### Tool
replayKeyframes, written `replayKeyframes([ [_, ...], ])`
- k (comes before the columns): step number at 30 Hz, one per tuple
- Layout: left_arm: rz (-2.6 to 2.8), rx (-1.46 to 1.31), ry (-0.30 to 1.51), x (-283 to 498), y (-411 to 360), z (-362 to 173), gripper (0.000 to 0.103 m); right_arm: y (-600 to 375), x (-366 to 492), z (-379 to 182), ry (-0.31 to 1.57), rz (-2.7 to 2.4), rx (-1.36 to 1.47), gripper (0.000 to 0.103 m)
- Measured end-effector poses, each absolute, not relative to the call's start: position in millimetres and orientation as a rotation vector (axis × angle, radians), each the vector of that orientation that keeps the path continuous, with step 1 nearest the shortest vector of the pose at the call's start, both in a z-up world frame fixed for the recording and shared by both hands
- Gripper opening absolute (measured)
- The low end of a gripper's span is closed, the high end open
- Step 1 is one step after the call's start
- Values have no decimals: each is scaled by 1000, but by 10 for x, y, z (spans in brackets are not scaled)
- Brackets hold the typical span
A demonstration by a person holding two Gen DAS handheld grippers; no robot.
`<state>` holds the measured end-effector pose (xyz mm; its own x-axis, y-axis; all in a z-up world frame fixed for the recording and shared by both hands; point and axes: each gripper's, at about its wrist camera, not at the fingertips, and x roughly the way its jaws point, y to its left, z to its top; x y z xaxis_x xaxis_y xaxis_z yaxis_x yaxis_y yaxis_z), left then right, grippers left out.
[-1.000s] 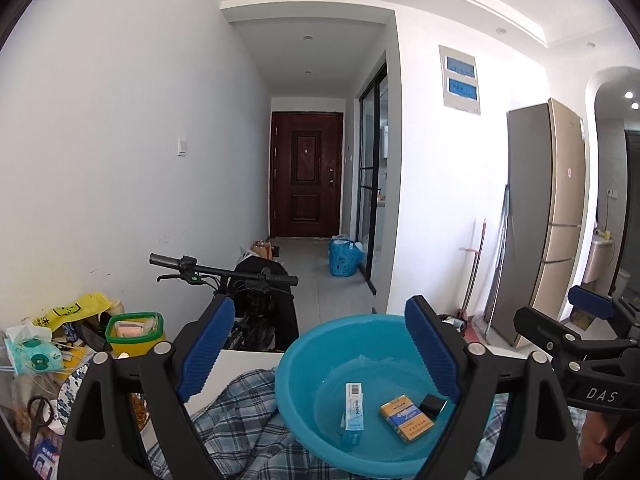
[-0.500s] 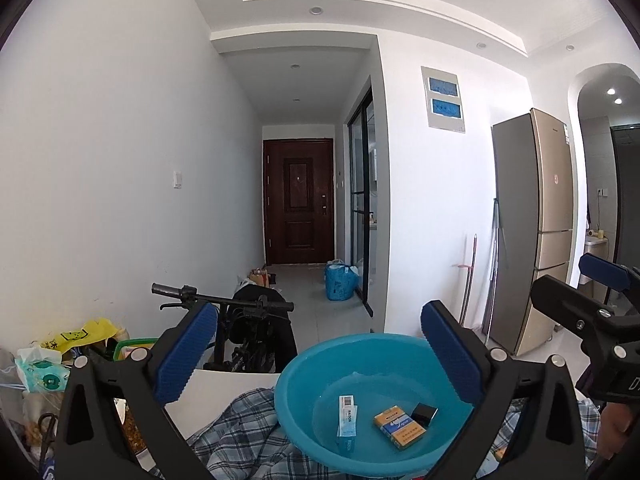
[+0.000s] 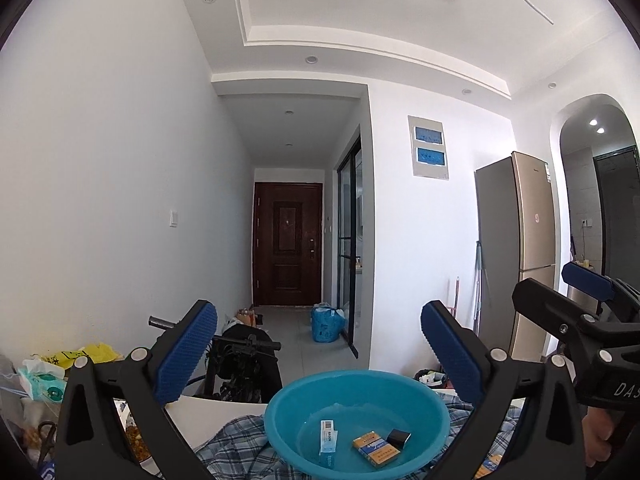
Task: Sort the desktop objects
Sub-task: 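Raise both open tools up out of the teal basin, then move both open tools down toward the cluttered items on the plaid cloth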
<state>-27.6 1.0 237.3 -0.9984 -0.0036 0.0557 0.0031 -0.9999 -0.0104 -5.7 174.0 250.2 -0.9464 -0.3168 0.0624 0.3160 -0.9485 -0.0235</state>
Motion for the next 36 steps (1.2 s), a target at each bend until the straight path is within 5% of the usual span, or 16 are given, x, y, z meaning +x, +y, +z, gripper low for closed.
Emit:
replayKeyframes([
  [21, -3126, -249, 14, 502, 41, 2398, 103, 1745, 651, 2599, -7, -2827, -139, 103],
  [36, -3131, -12, 24, 583, -79, 1949, 103, 1732, 859, 2155, 7, -2794, -2, 103],
])
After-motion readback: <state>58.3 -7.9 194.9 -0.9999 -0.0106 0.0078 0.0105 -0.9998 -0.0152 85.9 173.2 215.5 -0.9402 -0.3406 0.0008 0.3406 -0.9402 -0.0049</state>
